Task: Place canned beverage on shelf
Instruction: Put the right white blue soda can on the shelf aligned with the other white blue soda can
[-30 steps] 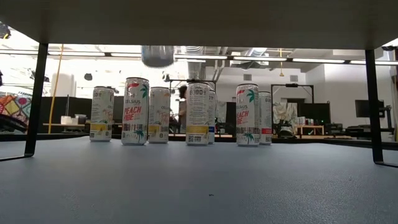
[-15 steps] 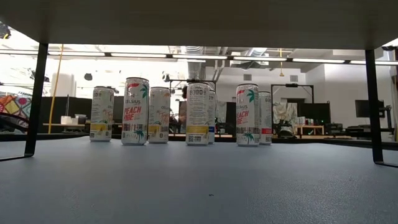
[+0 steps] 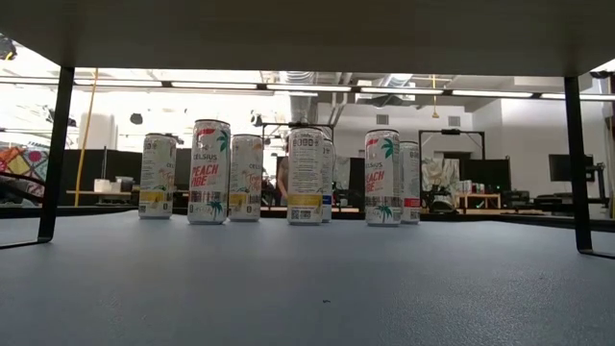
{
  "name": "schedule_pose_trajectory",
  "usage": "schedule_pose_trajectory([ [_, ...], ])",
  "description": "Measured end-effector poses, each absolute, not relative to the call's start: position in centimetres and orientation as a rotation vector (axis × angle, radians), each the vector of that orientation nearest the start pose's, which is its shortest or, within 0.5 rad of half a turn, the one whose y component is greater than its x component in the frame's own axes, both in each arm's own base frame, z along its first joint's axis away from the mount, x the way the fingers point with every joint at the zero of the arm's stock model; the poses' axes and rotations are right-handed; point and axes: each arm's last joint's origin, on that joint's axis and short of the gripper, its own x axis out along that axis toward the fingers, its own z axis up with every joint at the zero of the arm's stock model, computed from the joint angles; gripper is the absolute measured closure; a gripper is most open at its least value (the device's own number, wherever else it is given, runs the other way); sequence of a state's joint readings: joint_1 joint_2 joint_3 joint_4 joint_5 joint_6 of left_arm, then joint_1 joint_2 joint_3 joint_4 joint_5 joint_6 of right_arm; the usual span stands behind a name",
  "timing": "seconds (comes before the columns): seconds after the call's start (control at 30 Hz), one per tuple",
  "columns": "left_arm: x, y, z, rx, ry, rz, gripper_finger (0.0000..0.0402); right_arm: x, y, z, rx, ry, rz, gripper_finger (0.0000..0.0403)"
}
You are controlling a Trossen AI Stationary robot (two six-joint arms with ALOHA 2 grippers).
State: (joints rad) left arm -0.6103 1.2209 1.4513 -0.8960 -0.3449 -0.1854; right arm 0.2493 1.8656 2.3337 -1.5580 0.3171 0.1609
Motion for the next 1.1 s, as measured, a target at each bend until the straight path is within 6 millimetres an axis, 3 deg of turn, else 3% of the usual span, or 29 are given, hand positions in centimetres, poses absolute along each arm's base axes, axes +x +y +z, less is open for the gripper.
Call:
schedule_pose_trajectory([
  [0.27, 20.3, -13.7, 39.4, 0.082, 0.680, -0.196, 0.0156, 32.5, 7.3, 43.6, -0.144, 1.033, -0.152, 0.0106],
  [1.1, 20.0, -14.2, 39.4, -0.041, 0.727, -0.272, 0.0154, 32.6, 7.4, 43.7, -0.137, 1.011, -0.150, 0.0106],
])
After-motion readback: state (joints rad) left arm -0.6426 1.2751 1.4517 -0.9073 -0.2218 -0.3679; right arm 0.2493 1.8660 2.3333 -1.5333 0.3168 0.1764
